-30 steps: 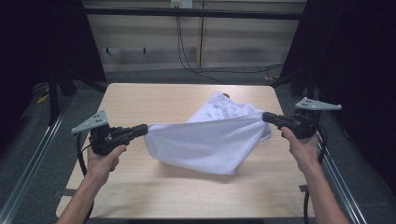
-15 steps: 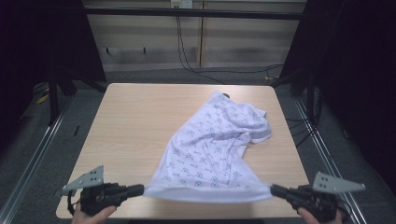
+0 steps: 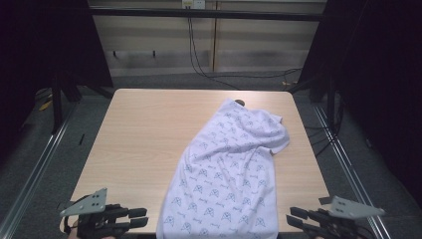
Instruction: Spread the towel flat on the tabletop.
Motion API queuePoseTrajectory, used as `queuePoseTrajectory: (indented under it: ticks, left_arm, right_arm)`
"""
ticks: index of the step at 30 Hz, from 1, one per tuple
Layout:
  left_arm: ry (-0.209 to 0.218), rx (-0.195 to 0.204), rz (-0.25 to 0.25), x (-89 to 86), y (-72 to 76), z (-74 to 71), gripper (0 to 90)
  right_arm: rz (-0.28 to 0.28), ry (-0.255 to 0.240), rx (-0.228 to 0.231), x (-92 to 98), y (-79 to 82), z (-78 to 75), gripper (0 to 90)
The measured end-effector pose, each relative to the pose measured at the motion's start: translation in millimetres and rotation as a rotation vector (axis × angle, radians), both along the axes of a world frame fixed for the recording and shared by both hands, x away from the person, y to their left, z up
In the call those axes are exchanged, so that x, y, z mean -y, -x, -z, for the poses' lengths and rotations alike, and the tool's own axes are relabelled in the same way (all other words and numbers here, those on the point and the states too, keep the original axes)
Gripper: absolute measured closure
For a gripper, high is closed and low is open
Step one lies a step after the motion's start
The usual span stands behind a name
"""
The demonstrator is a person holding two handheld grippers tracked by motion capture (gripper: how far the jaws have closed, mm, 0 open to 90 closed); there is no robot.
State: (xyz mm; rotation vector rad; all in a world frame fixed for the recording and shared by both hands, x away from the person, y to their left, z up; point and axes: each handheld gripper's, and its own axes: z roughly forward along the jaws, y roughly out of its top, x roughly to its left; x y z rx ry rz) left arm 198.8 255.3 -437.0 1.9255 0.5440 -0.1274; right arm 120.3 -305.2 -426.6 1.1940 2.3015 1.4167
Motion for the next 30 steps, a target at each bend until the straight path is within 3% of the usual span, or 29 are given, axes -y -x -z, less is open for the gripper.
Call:
queuePoseTrajectory:
  ticks: [1, 2, 3, 4, 5, 6, 7, 8, 9, 10, 11, 14, 15, 18, 19, 20, 21, 24, 27, 30]
  left_arm:
    - [-0.033, 0.021, -0.016, 6.3, -12.3, 3.2, 70.0]
    - [-0.061, 0.022, -0.015, 10.8, -22.2, 4.8, 69.7]
    - [-0.075, -0.001, -0.010, 17.4, -36.7, 7.6, 69.7]
    - [-0.134, 0.009, -0.026, 32.3, -64.7, 13.6, 68.4]
    - [-0.205, 0.017, -0.015, 40.4, -79.4, 17.5, 65.4]
    - [-0.205, 0.017, -0.015, 40.4, -79.4, 17.5, 61.3]
    - [-0.187, -0.024, -0.056, 51.2, -104.2, 27.3, 62.4]
    - [-0.191, -0.037, -0.061, 57.7, -113.8, 31.1, 62.8]
    - [-0.191, -0.037, -0.061, 57.7, -113.8, 31.1, 61.8]
    - [-0.228, -0.023, -0.052, 65.4, -121.3, 33.8, 61.8]
    - [-0.217, -0.019, -0.076, 77.6, -133.8, 39.7, 60.8]
    - [-0.230, -0.010, -0.086, 89.2, -144.2, 45.7, 59.0]
    - [-0.261, -0.012, -0.116, 98.1, -153.4, 51.5, 55.2]
    - [-0.263, -0.026, -0.138, 103.7, -159.3, 58.0, 53.4]
    - [-0.295, -0.025, -0.129, 107.7, -160.0, 64.9, 55.0]
    - [-0.295, -0.025, -0.129, 107.7, -160.0, 64.9, 58.6]
    - [-0.315, 0.023, -0.124, 108.4, -156.4, 66.8, 68.4]
    - [-0.346, 0.043, -0.119, 106.3, -155.0, 65.6, 85.2]
    - [-0.363, 0.067, -0.110, 96.2, -144.6, 64.7, 87.9]
    - [-0.366, 0.051, -0.096, 87.1, -133.7, 63.4, 88.0]
  right_arm:
    - [0.013, 0.037, -0.023, -2.7, -28.0, 14.7, 64.1]
    - [0.017, 0.038, -0.033, -3.0, -38.1, 18.8, 63.9]
    - [0.017, 0.038, -0.033, -3.0, -38.1, 18.8, 63.9]
    - [0.032, 0.072, -0.046, -4.2, -65.1, 27.5, 63.4]
    - [0.042, 0.085, -0.051, -3.8, -79.1, 31.0, 63.5]
    - [0.042, 0.085, -0.051, -3.8, -79.1, 31.0, 63.5]
    - [0.066, 0.083, -0.087, -2.7, -109.5, 37.8, 62.6]
    - [0.069, 0.082, -0.101, -2.0, -119.1, 40.6, 61.8]
    - [0.069, 0.082, -0.101, -2.0, -119.1, 40.6, 61.8]
    - [0.076, 0.089, -0.109, -1.3, -130.3, 43.9, 61.7]
    - [0.108, 0.112, -0.116, 0.4, -150.1, 50.3, 60.2]
    - [0.145, 0.131, -0.112, 3.6, -162.5, 54.4, 59.4]
    - [0.173, 0.125, -0.115, 8.9, -171.4, 57.9, 58.3]
    - [0.197, 0.124, -0.117, 12.0, -176.3, 60.7, 57.8]
    - [0.204, 0.135, -0.112, 12.5, -181.1, 64.6, 57.5]
    - [0.204, 0.135, -0.112, 12.5, -181.1, 64.6, 57.5]
    - [0.182, 0.118, -0.115, 11.1, -185.1, 67.4, 58.1]
    - [0.168, 0.122, -0.122, 5.9, -189.3, 69.1, 59.3]
    - [0.158, 0.113, -0.114, 2.5, -193.1, 69.7, 62.1]
    - [0.163, 0.114, -0.118, 1.2, -192.8, 69.6, 61.2]
